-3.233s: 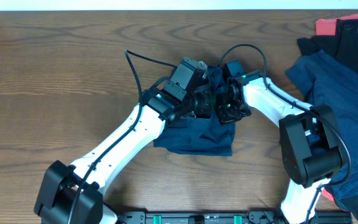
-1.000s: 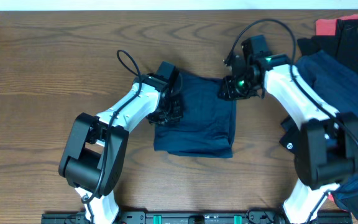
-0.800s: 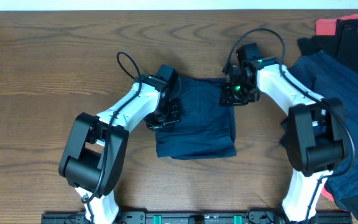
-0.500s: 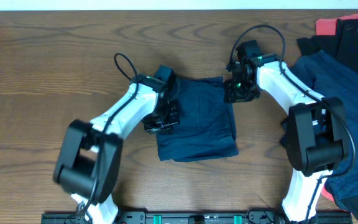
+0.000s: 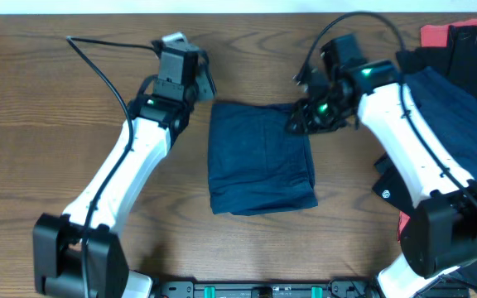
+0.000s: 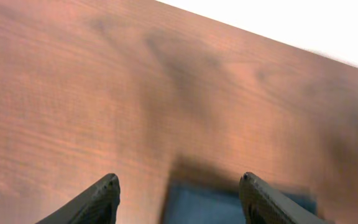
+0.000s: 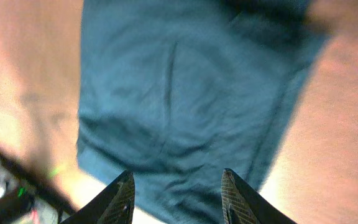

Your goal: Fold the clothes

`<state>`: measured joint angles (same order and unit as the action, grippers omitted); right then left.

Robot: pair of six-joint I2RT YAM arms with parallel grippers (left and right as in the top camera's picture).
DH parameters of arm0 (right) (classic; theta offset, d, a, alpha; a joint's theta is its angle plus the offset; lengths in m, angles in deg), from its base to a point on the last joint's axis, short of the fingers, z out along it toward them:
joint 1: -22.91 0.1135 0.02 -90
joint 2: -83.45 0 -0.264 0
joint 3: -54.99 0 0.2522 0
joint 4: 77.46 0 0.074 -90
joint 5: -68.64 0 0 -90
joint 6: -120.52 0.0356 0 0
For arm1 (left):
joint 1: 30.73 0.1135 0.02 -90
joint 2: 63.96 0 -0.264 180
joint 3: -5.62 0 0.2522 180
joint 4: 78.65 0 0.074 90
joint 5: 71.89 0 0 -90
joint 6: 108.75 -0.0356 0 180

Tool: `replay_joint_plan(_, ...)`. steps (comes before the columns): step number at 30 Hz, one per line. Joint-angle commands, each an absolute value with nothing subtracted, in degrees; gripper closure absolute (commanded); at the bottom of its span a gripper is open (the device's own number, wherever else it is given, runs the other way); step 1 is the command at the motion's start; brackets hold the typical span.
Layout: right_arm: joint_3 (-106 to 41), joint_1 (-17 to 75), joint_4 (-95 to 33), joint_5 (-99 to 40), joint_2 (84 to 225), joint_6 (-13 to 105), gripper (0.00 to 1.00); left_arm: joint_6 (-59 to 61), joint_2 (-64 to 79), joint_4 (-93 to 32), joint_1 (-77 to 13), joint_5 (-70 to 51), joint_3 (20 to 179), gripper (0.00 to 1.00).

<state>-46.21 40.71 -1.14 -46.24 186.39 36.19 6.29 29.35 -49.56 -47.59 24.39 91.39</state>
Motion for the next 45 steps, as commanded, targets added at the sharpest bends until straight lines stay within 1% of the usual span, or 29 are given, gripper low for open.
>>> replay_joint_plan(1,-43.26,44.07,-1.01,-50.35,187.24,34.7,0.57,4.28,34.23,-53.65,-46.37,24.78,91.72,0.37)
replay_joint_plan(4,-39.98,46.81,-1.88,-50.35,187.28,34.74,0.56,4.17,38.77,-57.34,-45.93,18.29,91.72,0.37)
replay_joint_plan(7,-36.98,48.58,-2.27,-50.35,187.28,35.68,0.56,4.17,42.84,-58.91,-45.91,14.29,91.72,0.37)
replay_joint_plan(13,-30.32,50.54,-4.5,-50.33,187.28,36.91,0.54,4.15,49.07,-56.18,-45.91,8.0,91.72,0.37)
replay_joint_plan(16,-26.25,50.63,-6.12,-50.28,187.28,36.89,0.52,3.23,50.07,-49.32,-45.91,8.04,91.72,0.37)
replay_joint_plan(19,-22.62,50.41,-7.91,-48.23,187.33,36.89,0.5,-0.29,50.05,-42.13,-45.91,8.06,91.72,0.37)
replay_joint_plan(21,-20.64,49.89,-9.79,-44.73,187.33,36.91,0.45,-0.75,50.05,-37.45,-45.89,8.19,91.72,0.37)
replay_joint_plan(24,-18.45,48.51,-14.12,-37.76,187.41,37.65,0.38,-0.73,50.05,-28.71,-45.91,8.22,91.72,0.41)
replay_joint_plan(28,-17.95,46.24,-19.76,-31.05,187.41,37.72,0.35,-0.44,50.05,-15.59,-45.91,8.0,91.72,0.42)
replay_joint_plan(31,-17.97,44.4,-26.16,-27.6,187.41,37.72,0.35,0.63,50.05,-6.7,-45.97,8.0,91.72,0.5)
replay_joint_plan(32,-17.97,43.83,-29.14,-26.79,187.41,37.48,0.35,0.8,50.03,-4.69,-45.97,8.0,91.72,0.54)
replay_joint_plan(34,-17.97,43.03,-34.75,-26.72,187.41,35.86,0.35,0.8,49.7,-2.04,-45.97,8.0,91.72,0.58)
replay_joint_plan(36,-17.97,42.79,-38.82,-26.72,187.41,35.49,0.35,1.04,48.65,-1.45,-45.95,8.02,91.72,0.59)
replay_joint_plan(40,-17.97,42.98,-40.74,-26.74,187.41,34.88,0.35,2.0,44.7,-3.37,-45.76,8.06,91.72,0.59)
replay_joint_plan(42,-17.97,43.2,-40.06,-26.7,187.41,34.46,0.34,2.09,42.21,-5.89,-45.63,8.04,91.72,0.57)
replay_joint_plan(43,-17.97,43.22,-39.8,-26.72,187.41,33.98,0.35,2.09,40.81,-7.79,-45.54,8.0,91.72,0.51)
replay_joint_plan(44,-17.97,43.22,-39.63,-26.72,187.41,33.56,0.34,2.07,39.65,-9.67,-45.54,7.74,91.72,0.38)
replay_joint_plan(45,-17.97,43.22,-39.5,-26.7,187.41,33.37,0.34,2.07,38.69,-11.59,-45.54,6.88,91.72,0.19)
